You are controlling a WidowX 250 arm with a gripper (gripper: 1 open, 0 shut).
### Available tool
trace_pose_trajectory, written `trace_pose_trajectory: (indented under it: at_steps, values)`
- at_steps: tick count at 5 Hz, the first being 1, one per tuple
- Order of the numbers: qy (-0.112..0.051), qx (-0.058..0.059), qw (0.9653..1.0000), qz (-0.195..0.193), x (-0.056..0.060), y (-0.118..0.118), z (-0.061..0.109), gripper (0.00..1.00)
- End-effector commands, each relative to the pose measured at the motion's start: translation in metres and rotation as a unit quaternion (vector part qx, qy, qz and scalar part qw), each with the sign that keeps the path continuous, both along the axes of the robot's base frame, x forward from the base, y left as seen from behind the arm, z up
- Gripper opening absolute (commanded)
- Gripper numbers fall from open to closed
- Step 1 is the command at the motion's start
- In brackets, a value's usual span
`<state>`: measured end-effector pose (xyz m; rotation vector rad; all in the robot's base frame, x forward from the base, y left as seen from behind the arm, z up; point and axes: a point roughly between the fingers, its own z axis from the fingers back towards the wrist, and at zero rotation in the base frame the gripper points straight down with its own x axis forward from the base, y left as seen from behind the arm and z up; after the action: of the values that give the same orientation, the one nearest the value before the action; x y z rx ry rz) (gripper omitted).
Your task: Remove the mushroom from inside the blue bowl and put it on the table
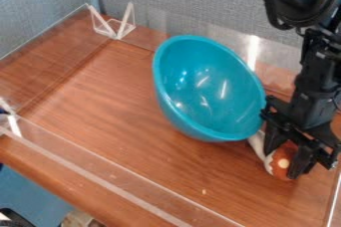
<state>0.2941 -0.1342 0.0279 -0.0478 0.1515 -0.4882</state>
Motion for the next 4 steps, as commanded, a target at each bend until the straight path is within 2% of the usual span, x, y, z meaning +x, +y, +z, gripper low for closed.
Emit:
trace_pose_trajectory:
  at_steps: [1,4]
  values:
    - [0.003,0.0,1.0,0.003,0.0015,0.007,-0.0018,0.0]
    - [0.014,0.001,0.9999,0.01,0.0005,0.0122,-0.0057,0.0]
